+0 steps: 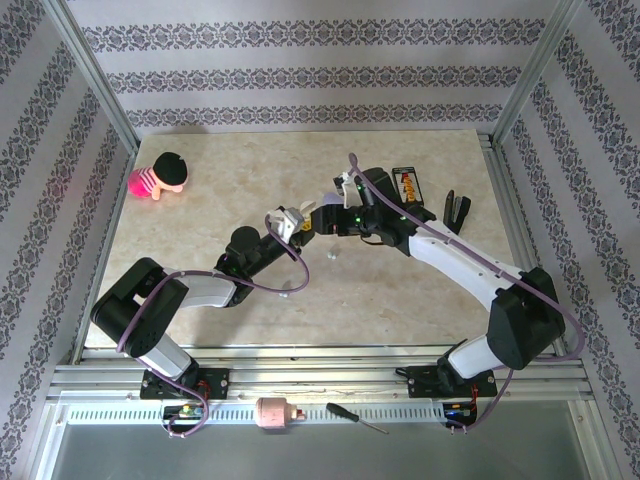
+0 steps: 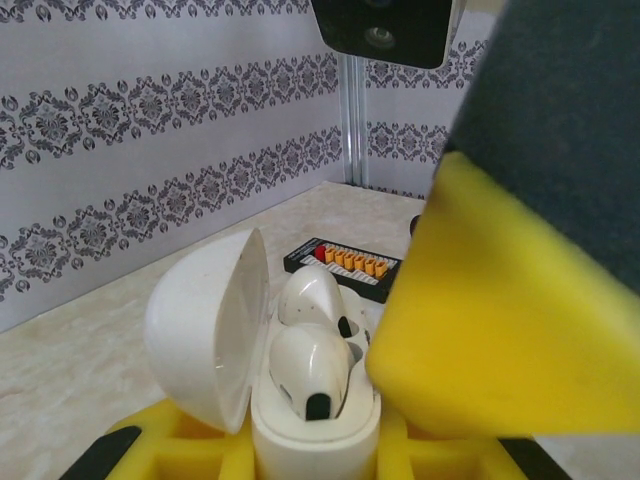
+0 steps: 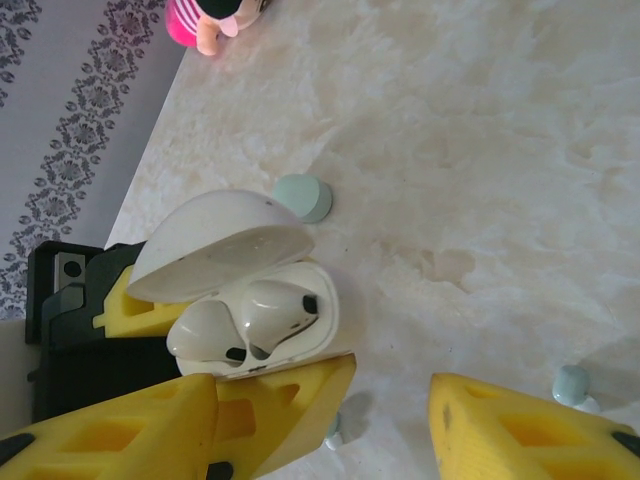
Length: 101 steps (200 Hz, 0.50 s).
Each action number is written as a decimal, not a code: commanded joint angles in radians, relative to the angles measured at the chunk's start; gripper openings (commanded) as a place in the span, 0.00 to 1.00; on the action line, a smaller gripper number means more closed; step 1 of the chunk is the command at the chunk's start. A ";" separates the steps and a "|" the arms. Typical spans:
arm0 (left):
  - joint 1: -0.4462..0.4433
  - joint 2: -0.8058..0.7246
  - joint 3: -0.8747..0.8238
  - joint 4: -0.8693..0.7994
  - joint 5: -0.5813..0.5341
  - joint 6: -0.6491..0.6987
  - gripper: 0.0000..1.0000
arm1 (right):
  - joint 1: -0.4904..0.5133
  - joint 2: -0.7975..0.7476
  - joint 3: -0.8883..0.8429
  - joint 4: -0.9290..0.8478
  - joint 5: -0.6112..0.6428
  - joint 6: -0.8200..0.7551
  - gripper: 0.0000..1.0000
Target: Insert the wireless bluetooth earbuds into the charging case
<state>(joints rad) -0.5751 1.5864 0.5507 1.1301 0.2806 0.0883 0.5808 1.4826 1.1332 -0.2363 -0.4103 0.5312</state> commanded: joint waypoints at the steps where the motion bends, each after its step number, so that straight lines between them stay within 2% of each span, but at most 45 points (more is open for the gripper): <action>1: -0.009 -0.022 0.030 0.005 0.028 -0.021 0.00 | 0.010 0.018 0.038 -0.008 -0.024 -0.022 0.58; 38: -0.004 -0.025 0.027 0.014 0.031 -0.029 0.00 | -0.001 0.002 0.031 0.007 -0.047 -0.028 0.60; 61: 0.024 -0.020 0.007 0.055 0.080 -0.050 0.00 | -0.038 -0.053 -0.001 0.032 -0.065 -0.038 0.63; 101: 0.035 -0.062 -0.020 -0.003 0.193 0.096 0.00 | -0.074 -0.064 0.019 0.040 -0.091 0.022 0.73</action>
<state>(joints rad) -0.5491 1.5803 0.5488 1.1290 0.3771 0.0879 0.5194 1.4345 1.1378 -0.2264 -0.4671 0.5224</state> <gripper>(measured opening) 0.209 0.696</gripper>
